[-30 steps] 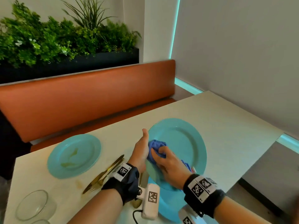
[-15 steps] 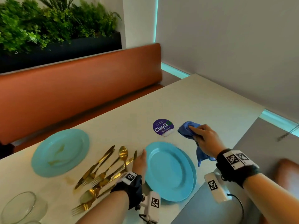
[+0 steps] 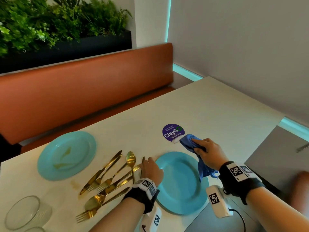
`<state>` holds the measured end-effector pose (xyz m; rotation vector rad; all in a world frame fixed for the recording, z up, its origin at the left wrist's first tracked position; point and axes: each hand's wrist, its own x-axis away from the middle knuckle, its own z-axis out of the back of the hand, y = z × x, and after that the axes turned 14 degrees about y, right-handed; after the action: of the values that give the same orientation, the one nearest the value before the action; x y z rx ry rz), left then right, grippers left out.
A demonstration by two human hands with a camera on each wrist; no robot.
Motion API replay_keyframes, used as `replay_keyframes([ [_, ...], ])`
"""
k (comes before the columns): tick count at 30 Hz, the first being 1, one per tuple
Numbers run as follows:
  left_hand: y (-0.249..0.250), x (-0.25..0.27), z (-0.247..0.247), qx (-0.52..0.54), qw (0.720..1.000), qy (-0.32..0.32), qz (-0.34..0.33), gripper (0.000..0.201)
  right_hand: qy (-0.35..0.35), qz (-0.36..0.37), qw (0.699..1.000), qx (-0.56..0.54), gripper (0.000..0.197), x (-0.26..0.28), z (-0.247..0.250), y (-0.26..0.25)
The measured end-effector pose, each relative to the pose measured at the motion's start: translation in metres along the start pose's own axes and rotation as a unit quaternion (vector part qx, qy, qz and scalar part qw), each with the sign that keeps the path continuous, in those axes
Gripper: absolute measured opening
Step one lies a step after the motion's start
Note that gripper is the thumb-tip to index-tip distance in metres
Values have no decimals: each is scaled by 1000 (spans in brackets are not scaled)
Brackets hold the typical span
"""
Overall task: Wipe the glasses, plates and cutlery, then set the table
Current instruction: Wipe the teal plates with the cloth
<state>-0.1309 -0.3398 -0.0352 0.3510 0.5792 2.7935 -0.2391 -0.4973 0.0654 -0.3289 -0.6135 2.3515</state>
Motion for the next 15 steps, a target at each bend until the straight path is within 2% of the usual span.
replay_keyframes([
  [1,-1,-8,8,11,1000,12,10,58,-8,-2,1000,-4,40,-3,-2,-3],
  [4,-24,-44,37,107,984,29,141,63,-25,9,1000,-3,41,-16,-11,-17],
  [6,-52,-71,61,178,954,46,238,68,-32,23,999,-2,41,-25,-18,-31],
  [9,-108,-99,87,249,901,83,346,57,-35,46,998,-9,41,-39,-28,-51],
  [11,-141,-107,97,265,877,142,376,46,-40,61,997,-11,41,-47,-35,-61],
  [13,-169,-107,98,309,852,164,389,37,-52,73,996,-9,41,-55,-42,-67],
  [15,-185,-102,98,361,806,165,438,45,-67,78,995,-8,41,-62,-48,-72],
])
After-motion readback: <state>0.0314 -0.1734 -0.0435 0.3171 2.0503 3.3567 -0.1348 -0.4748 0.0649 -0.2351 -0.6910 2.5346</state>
